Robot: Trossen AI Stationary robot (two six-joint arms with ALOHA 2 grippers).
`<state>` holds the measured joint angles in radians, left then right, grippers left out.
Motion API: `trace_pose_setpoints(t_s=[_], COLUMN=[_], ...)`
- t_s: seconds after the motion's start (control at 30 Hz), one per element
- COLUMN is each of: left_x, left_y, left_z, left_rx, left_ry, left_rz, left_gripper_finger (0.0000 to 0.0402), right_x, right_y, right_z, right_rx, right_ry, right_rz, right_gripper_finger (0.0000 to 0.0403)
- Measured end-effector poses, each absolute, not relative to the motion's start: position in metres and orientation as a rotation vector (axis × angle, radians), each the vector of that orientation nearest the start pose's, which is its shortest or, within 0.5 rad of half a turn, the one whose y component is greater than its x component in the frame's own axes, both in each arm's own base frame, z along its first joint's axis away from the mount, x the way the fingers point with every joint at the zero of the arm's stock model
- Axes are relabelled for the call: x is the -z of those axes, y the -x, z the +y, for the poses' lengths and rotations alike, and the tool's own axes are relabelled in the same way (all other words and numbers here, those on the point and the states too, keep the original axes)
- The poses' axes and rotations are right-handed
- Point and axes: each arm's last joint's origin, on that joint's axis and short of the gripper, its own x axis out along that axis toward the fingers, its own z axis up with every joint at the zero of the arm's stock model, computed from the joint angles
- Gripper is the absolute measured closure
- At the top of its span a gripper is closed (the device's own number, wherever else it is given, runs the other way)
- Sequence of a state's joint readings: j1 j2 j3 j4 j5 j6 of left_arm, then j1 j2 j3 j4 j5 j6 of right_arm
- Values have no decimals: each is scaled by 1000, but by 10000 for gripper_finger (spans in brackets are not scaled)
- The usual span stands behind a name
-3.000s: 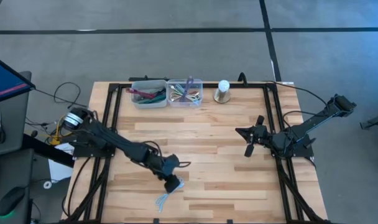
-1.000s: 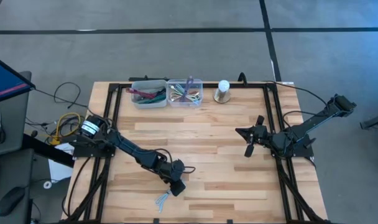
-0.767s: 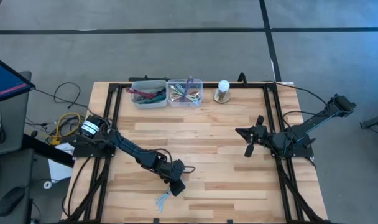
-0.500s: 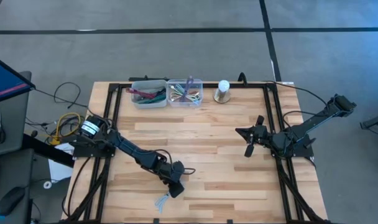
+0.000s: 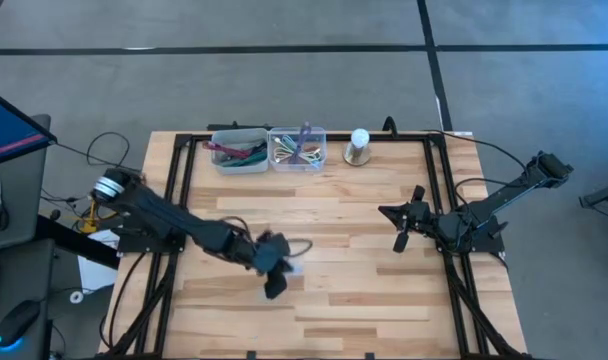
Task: Pick & Place USB Port
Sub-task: Put the light blue USB cable into the transparent bin
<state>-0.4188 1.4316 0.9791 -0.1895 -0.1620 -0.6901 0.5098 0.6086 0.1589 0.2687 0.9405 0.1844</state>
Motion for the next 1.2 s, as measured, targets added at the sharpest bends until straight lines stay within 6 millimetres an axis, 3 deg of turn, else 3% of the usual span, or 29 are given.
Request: trace_pose_setpoints(t_s=[0.3, 0.47, 0.63, 0.77, 0.97, 1.2], left_x=[-306, -321, -336, -341, -346, -335], left_y=[-259, -257, -263, -264, -264, -265], left_z=[-70, -39, -15, 13, 64, 111], left_rx=[-168, -366, -445, -536, -530, -530], left_ry=[87, -146, -347, -408, -394, -399], left_rz=[427, 363, 274, 264, 208, 223], left_gripper_finger=[397, 397, 397, 396, 396, 395], right_x=[-187, -187, -187, -187, -187, -186], right_y=[-128, -128, -128, -128, -128, -128], right_z=[45, 45, 44, 45, 44, 44], right_rx=[440, 441, 444, 444, 445, 448], right_ry=[-61, -61, -60, -61, -58, -52], right_rz=[96, 96, 96, 96, 98, 100], right_gripper_finger=[401, 401, 401, 401, 401, 401])
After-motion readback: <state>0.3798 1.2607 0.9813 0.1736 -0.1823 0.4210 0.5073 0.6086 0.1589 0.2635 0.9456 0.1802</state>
